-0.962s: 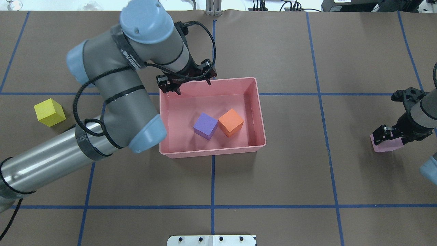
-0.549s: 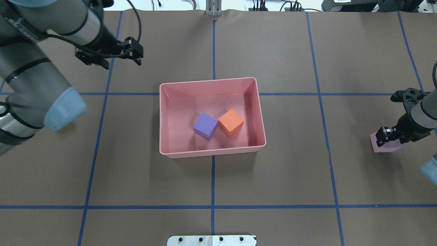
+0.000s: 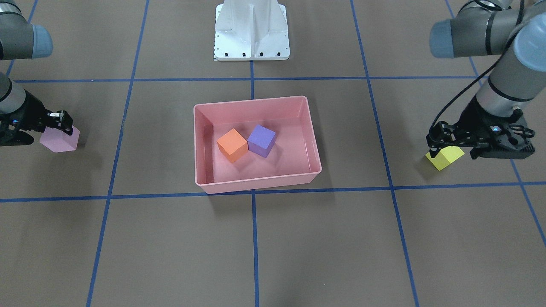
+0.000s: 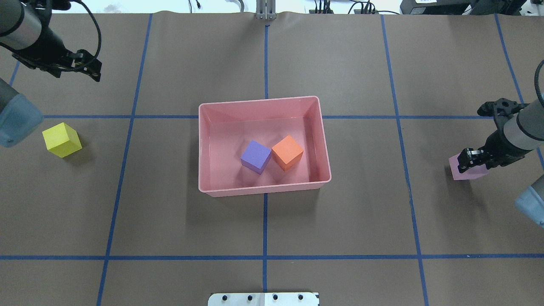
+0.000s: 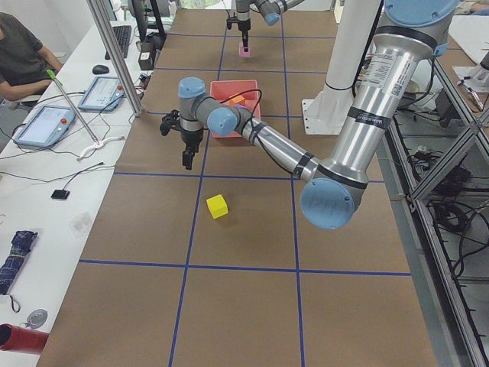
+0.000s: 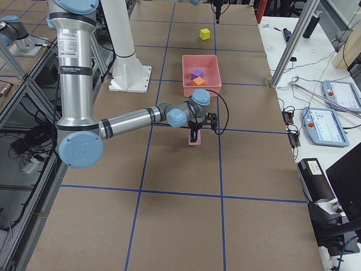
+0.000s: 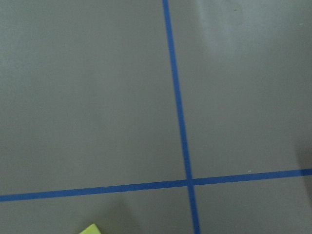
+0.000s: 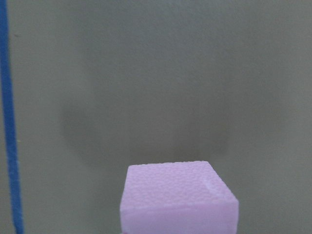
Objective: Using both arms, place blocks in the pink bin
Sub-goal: 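Release the purple cube with left gripper while right grasps light pink cube, then carry the pink cube into the bin with right gripper while left grasps yellow cube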
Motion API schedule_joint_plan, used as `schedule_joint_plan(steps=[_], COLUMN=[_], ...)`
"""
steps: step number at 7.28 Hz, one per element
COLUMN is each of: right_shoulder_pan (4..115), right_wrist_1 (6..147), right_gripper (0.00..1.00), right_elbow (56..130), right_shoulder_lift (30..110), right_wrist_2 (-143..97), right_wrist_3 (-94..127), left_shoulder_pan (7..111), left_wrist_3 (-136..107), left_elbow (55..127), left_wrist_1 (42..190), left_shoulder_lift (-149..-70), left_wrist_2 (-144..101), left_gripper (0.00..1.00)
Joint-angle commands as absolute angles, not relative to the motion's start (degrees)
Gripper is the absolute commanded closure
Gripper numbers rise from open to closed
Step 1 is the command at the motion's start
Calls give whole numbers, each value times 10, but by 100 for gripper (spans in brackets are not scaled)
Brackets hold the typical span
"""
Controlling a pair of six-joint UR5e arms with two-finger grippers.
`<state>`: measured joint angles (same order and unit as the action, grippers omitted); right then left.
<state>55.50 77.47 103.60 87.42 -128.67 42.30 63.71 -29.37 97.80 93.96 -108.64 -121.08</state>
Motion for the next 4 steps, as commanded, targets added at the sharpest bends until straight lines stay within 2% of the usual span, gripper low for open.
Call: schedule_joint_plan(steps=[1,2,4], right_shoulder_pan=[568,556,463], right_wrist_1=[937,1009,1013], right_gripper=[100,99,99], right_elbow=[1082,1095,1093], right_shoulder_lift=[734,657,556], right_wrist_2=[-1288,-1288,-1251], right_wrist_3=[425,460,649], left_shoulder_pan=[647,646,645], left_wrist_3=[-248,-213,-204], left_elbow=[883,859,841], left_wrist_1=[1086,1118,1126], left_shoulder_lift=[-1052,-1034,-1022], left_wrist_2=[-1229,-1234,-1236], left_gripper=[3,3,2])
